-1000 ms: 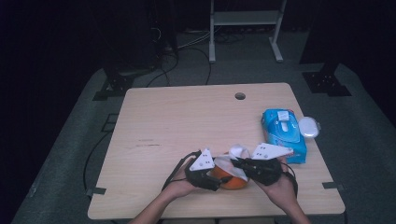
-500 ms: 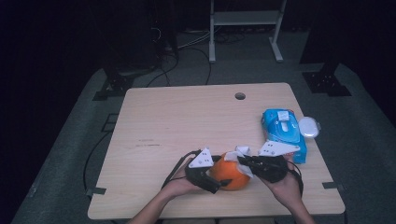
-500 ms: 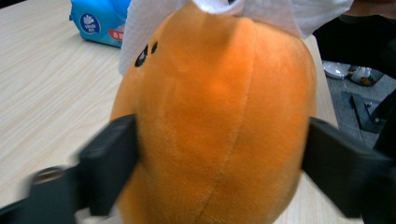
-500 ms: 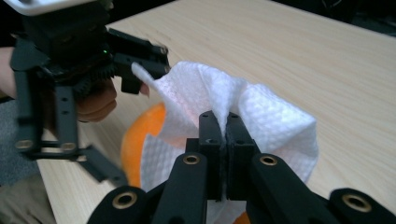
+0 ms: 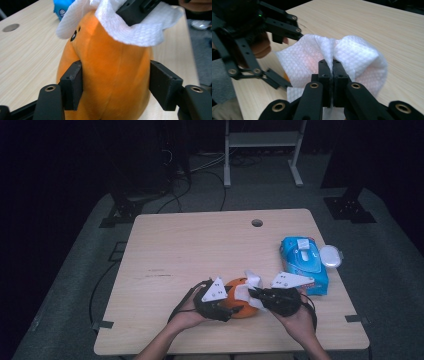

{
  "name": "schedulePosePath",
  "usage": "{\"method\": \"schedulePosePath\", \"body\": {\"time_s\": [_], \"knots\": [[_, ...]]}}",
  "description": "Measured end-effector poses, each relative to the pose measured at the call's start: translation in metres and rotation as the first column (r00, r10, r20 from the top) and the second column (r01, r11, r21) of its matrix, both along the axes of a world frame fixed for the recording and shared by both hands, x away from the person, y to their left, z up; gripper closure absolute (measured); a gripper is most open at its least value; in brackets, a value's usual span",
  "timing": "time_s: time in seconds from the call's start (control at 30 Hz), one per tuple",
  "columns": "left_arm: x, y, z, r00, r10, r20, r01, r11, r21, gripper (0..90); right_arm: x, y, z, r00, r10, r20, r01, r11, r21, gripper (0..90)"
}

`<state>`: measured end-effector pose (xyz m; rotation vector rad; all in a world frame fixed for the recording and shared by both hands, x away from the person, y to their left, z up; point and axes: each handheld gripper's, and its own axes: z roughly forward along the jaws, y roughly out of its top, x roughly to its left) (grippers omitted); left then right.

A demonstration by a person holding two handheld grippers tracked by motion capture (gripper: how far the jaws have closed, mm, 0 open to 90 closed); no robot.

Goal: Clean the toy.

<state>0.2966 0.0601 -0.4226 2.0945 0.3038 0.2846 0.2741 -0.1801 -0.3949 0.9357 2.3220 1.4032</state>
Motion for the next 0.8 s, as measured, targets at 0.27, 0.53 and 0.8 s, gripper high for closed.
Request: {"method": "schedulePosePath", "body": {"time_s": [0.27,0.53,0.8], "knots": [[0.003,0.000,-0.002,0.9988,0.022,-0.044,-0.025,0.9977,-0.063,21.3,-0.004,-0.011,-0.004,0.9991,0.001,-0.043,-0.002,1.000,-0.024,86.5],[-0.012,-0.008,-0.003,0.9952,-0.071,-0.067,0.069,0.9972,-0.027,29.9,-0.003,-0.031,-0.002,0.9970,-0.052,-0.057,0.054,0.998,0.032,84.9],[-0.005,-0.002,0.010,0.9934,-0.076,-0.086,0.067,0.9930,-0.097,25.2,-0.004,-0.035,-0.013,0.9922,0.003,-0.125,-0.002,1.000,0.012,85.2]]}}
